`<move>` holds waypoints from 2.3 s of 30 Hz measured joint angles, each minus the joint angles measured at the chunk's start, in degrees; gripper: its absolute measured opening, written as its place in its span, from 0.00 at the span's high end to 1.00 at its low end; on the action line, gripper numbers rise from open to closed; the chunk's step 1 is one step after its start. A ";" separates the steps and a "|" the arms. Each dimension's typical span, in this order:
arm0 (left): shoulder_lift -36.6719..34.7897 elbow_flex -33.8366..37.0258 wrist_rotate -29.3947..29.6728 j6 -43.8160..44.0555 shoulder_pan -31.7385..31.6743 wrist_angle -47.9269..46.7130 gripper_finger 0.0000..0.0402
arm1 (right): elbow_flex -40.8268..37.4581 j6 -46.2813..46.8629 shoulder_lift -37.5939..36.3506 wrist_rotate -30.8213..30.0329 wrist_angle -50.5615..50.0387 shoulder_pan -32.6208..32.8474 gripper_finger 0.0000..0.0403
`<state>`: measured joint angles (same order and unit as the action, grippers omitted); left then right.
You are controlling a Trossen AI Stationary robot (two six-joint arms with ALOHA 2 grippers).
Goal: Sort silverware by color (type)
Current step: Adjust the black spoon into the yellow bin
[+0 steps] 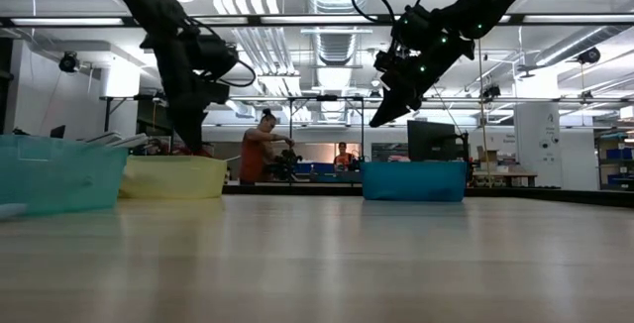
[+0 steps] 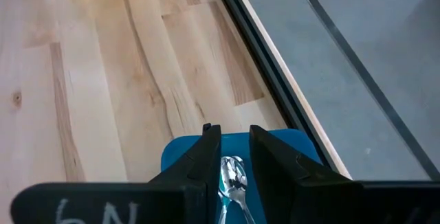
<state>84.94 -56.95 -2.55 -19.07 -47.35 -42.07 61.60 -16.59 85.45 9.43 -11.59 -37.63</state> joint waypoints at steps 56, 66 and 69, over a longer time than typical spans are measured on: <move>8.53 -18.57 9.58 4.73 0.17 -35.83 0.99 | 0.00 -1.49 0.04 -0.01 -1.71 0.00 0.81; 16.68 -20.65 9.68 0.64 0.52 -41.40 0.99 | 0.00 -1.63 0.04 -0.02 -2.01 0.00 0.83; 18.61 -22.67 9.64 -0.46 0.55 -41.30 0.99 | 0.00 -1.77 0.04 -0.02 -2.46 0.00 0.83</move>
<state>103.55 -79.61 7.09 -19.53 -46.81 -83.37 61.60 -18.36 85.49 9.41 -14.05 -37.63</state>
